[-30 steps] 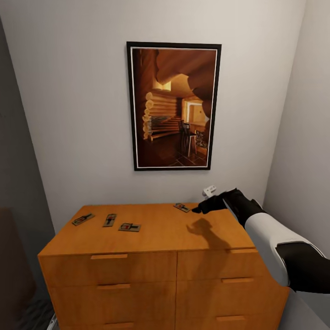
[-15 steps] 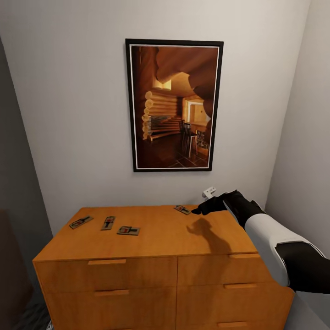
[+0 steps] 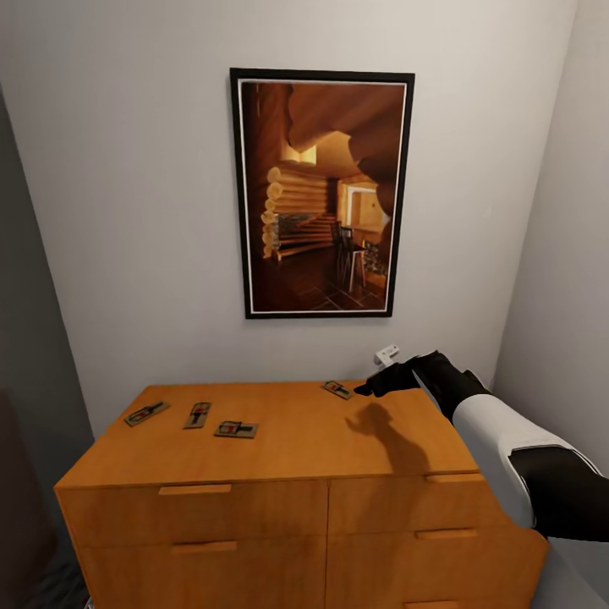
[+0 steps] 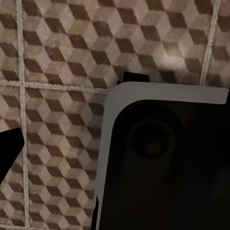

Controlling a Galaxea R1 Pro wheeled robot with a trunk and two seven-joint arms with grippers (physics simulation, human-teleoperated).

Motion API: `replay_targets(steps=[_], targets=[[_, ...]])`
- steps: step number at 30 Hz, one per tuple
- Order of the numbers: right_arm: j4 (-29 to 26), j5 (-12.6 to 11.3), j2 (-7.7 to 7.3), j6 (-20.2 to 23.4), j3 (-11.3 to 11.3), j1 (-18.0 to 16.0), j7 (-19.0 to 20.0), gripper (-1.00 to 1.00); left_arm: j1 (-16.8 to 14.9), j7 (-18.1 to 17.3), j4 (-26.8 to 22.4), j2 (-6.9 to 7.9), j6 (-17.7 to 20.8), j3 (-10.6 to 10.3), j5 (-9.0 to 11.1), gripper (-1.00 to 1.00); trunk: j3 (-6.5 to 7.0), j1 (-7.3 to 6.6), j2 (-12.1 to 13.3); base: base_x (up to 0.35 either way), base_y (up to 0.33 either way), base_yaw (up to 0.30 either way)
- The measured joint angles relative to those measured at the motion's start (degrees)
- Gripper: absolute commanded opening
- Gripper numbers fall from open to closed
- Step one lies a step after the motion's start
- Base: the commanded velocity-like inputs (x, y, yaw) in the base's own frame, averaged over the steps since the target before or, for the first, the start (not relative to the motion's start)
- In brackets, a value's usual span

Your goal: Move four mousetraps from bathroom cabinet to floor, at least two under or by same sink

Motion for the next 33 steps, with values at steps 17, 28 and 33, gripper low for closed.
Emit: replay_targets(steps=[17, 28, 33], targets=[[1.83, 0.00, 0.44, -1.26, 0.06, 0.00, -0.02, 1.00, 0.00, 0.00, 0.08, 0.00, 0.00, 0.00, 0.00, 1.00, 0.00, 0.00, 0.00, 0.182, 0.000, 0.000], [4.04, -0.01, 0.69, -2.84, 0.06, 0.00, -0.09, 1.00, 0.00, 0.00, 0.09, 0.00, 0.00, 0.00, 0.00, 1.00, 0.00, 0.00, 0.00, 0.019, 0.000, 0.000], [4.37, -0.01, 0.76, -2.91, 0.06, 0.00, -0.09, 1.00, 0.00, 0.00, 0.10, 0.00, 0.00, 0.00, 0.00, 1.00, 0.00, 0.00, 0.00, 0.001, 0.000, 0.000]])
